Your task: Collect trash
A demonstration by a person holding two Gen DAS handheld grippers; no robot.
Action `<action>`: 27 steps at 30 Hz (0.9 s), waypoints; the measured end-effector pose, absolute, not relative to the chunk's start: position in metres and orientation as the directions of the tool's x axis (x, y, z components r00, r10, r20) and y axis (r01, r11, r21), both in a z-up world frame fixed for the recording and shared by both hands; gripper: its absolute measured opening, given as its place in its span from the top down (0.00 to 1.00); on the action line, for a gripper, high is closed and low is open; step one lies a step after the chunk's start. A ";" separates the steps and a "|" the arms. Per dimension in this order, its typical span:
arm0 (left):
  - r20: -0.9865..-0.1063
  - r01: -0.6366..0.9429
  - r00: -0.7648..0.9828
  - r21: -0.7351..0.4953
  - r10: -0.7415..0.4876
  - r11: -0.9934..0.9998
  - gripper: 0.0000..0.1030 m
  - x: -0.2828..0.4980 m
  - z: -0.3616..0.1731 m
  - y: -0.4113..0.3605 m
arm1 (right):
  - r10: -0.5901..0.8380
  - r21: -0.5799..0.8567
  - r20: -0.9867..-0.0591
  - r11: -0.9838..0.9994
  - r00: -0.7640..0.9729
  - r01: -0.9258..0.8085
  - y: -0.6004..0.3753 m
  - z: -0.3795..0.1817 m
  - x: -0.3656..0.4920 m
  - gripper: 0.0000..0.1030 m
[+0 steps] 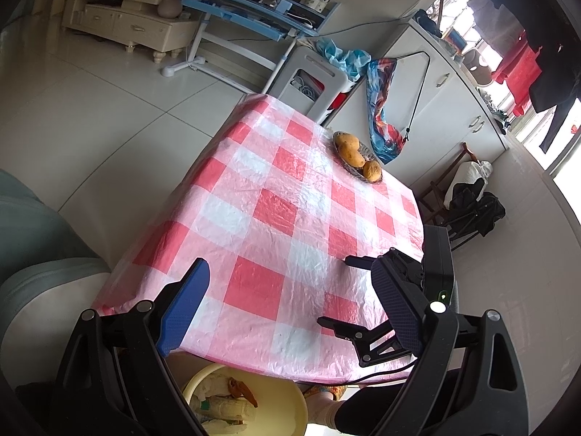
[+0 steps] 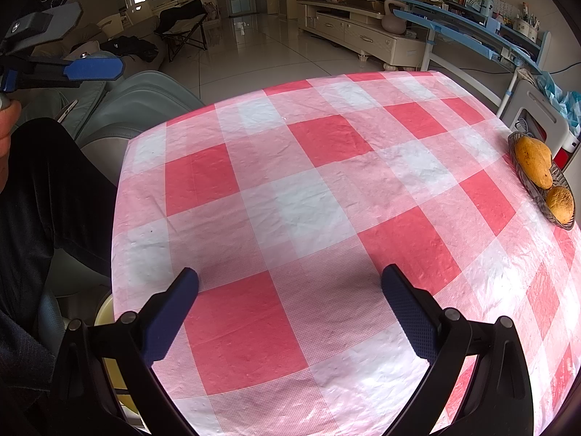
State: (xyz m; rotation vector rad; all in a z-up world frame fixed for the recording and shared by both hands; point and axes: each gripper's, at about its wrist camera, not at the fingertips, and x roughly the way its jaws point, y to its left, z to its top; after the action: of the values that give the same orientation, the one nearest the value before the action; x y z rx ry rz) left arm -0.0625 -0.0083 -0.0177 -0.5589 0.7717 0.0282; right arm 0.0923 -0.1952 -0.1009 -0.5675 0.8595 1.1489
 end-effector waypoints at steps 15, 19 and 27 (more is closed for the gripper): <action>-0.674 -0.255 0.709 -0.518 -0.206 0.816 0.16 -0.062 -0.029 -0.014 | 0.545 0.036 -0.823 0.329 0.159 -0.943 -0.195 -0.101 0.092 0.07; -0.676 -0.262 0.704 -0.530 -0.215 0.807 0.16 -0.058 -0.032 -0.014 | 0.545 0.036 -0.823 0.330 0.159 -0.943 -0.195 -0.101 0.093 0.07; -0.676 -0.282 0.704 -0.547 -0.217 0.788 0.16 -0.053 -0.035 -0.002 | 0.545 0.036 -0.823 0.330 0.159 -0.943 -0.195 -0.101 0.093 0.07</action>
State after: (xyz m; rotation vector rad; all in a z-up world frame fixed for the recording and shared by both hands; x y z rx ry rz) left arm -0.0534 -0.0025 -0.0355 -0.6816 0.8050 0.0392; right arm 0.0928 -0.1955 -0.1010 -0.5674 0.8595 1.1488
